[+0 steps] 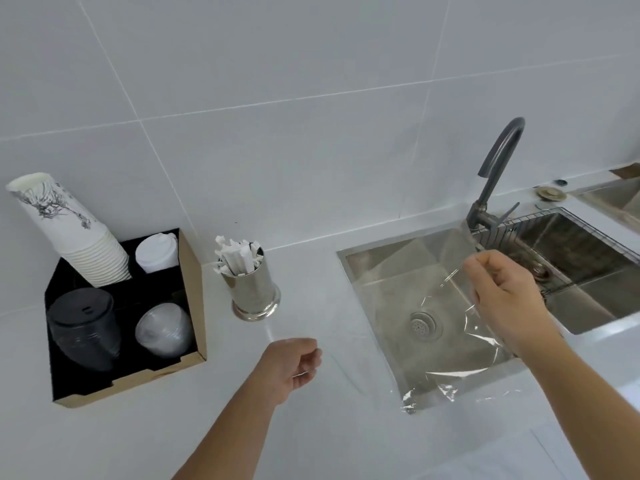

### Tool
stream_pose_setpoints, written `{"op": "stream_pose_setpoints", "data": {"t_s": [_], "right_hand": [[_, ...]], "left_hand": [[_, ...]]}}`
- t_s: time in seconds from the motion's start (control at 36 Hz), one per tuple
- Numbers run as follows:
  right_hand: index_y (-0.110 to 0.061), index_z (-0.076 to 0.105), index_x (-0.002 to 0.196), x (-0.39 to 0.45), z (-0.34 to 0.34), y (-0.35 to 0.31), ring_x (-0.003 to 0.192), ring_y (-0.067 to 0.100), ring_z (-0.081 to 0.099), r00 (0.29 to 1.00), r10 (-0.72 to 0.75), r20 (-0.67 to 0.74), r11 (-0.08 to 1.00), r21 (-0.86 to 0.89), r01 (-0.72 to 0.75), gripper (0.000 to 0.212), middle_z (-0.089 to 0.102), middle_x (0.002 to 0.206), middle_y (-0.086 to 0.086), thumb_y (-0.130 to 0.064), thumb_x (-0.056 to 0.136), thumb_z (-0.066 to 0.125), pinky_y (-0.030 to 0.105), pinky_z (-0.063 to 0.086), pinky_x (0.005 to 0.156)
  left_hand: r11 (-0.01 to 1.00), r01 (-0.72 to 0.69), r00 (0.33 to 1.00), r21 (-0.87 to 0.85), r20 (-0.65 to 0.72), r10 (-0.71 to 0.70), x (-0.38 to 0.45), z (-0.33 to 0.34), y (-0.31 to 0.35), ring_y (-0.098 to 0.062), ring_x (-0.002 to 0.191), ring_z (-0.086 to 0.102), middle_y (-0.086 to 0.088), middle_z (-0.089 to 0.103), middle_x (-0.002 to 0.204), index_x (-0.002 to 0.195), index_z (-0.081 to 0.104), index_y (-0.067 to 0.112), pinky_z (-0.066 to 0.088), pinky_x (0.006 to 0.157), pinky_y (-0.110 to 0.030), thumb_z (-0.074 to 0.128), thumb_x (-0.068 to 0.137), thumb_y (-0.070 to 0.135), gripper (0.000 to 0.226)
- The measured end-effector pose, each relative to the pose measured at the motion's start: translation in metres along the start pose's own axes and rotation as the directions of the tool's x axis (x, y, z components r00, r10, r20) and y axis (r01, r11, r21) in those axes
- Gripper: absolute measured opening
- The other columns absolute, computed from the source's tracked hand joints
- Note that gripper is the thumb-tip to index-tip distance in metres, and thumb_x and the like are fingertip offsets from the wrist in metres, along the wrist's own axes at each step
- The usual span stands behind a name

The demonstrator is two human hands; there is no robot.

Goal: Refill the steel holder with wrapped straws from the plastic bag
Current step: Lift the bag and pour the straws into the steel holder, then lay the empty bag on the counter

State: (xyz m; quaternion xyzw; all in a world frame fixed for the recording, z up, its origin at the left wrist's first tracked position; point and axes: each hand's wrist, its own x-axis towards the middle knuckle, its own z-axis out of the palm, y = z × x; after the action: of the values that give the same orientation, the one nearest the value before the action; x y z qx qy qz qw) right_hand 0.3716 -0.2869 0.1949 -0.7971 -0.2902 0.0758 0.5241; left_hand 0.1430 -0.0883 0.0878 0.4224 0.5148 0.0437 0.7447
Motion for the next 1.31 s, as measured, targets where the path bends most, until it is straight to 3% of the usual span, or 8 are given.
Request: {"op": "stream_pose_setpoints", "data": {"t_s": [0.19, 0.28, 0.36, 0.44, 0.72, 0.83, 1.03, 1.31], "right_hand": [[-0.028, 0.063, 0.076, -0.030, 0.002, 0.021, 0.042, 0.009, 0.051, 0.993, 0.103, -0.058, 0.995, 0.005, -0.103, 0.018, 0.054, 0.048, -0.011, -0.025, 0.094, 0.058, 0.028, 0.047, 0.047], [-0.025, 0.063, 0.079, -0.043, 0.010, 0.033, 0.047, 0.018, 0.055, 0.984, 0.166, -0.066, 0.986, 0.007, -0.166, 0.015, 0.054, 0.051, -0.002, -0.030, 0.091, 0.057, 0.041, 0.052, 0.053], [-0.020, 0.060, 0.076, -0.056, 0.026, 0.049, 0.053, 0.021, 0.049, 0.973, 0.207, -0.103, 0.978, -0.003, -0.208, 0.019, 0.053, 0.060, 0.014, -0.032, 0.090, 0.056, 0.040, 0.047, 0.054], [-0.021, 0.061, 0.075, -0.068, 0.045, 0.065, 0.052, 0.016, 0.046, 0.956, 0.276, -0.102, 0.960, -0.010, -0.279, 0.019, 0.052, 0.052, -0.006, -0.032, 0.090, 0.057, 0.030, 0.041, 0.054], [-0.015, 0.058, 0.066, -0.106, 0.101, 0.092, 0.040, 0.018, 0.037, 0.894, 0.447, 0.020, 0.892, -0.091, -0.443, 0.023, 0.049, 0.050, 0.000, -0.028, 0.085, 0.057, 0.025, 0.036, 0.045], [-0.011, 0.061, 0.076, -0.116, 0.122, 0.093, 0.031, 0.015, 0.038, 0.880, 0.467, 0.086, 0.883, -0.104, -0.458, 0.019, 0.051, 0.046, 0.002, -0.023, 0.090, 0.057, 0.022, 0.035, 0.033], [-0.014, 0.062, 0.078, -0.137, 0.172, 0.083, 0.029, 0.019, 0.042, 0.858, 0.469, 0.212, 0.883, -0.134, -0.450, 0.021, 0.056, 0.044, 0.002, -0.028, 0.092, 0.056, 0.023, 0.037, 0.033], [-0.016, 0.063, 0.086, -0.155, 0.228, 0.053, 0.034, 0.022, 0.046, 0.781, 0.493, 0.384, 0.863, -0.105, -0.493, 0.017, 0.062, 0.051, 0.007, -0.029, 0.093, 0.055, 0.026, 0.043, 0.039]], "left_hand": [[1.000, -0.017, 1.000, -0.002, -0.024, 0.017, 0.001, -0.028, -0.028, -0.014, 0.068, 0.069, -0.004, 0.073, 0.074, 0.086, 0.071, 0.010, 0.056, 0.071, -0.030, 0.067, 0.085, 0.013, 0.005], [0.997, -0.034, 0.999, -0.069, -0.031, 0.032, -0.004, -0.052, -0.043, -0.015, 0.073, 0.071, -0.003, 0.075, 0.077, 0.089, 0.070, 0.011, 0.055, 0.069, -0.031, 0.069, 0.087, 0.014, 0.004], [0.985, -0.028, 0.997, -0.170, -0.070, 0.016, -0.013, -0.080, -0.060, -0.019, 0.082, 0.071, -0.004, 0.076, 0.079, 0.093, 0.070, 0.010, 0.054, 0.071, -0.033, 0.069, 0.089, 0.016, 0.007], [0.972, 0.005, 0.993, -0.237, -0.110, -0.032, -0.024, -0.105, -0.079, -0.021, 0.087, 0.070, -0.005, 0.077, 0.082, 0.095, 0.069, 0.011, 0.054, 0.071, -0.034, 0.069, 0.090, 0.016, 0.008], [0.968, 0.069, 0.983, -0.240, -0.152, -0.108, -0.065, -0.169, -0.139, -0.018, 0.065, 0.069, -0.012, 0.075, 0.081, 0.091, 0.070, 0.004, 0.058, 0.065, -0.033, 0.069, 0.086, 0.010, 0.008], [0.978, 0.060, 0.979, -0.201, -0.179, -0.097, -0.071, -0.186, -0.151, -0.019, 0.064, 0.065, -0.012, 0.072, 0.076, 0.084, 0.070, 0.005, 0.055, 0.068, -0.033, 0.067, 0.087, 0.009, 0.007], [0.975, 0.048, 0.957, -0.219, -0.268, -0.107, -0.083, -0.229, -0.178, -0.019, 0.061, 0.058, -0.009, 0.066, 0.068, 0.074, 0.068, 0.008, 0.055, 0.060, -0.029, 0.064, 0.089, 0.010, 0.016], [0.935, -0.002, 0.893, -0.355, -0.421, -0.158, -0.100, -0.281, -0.208, -0.019, 0.066, 0.063, -0.009, 0.071, 0.069, 0.088, 0.072, 0.005, 0.056, 0.061, -0.030, 0.066, 0.090, 0.008, 0.007]]}}
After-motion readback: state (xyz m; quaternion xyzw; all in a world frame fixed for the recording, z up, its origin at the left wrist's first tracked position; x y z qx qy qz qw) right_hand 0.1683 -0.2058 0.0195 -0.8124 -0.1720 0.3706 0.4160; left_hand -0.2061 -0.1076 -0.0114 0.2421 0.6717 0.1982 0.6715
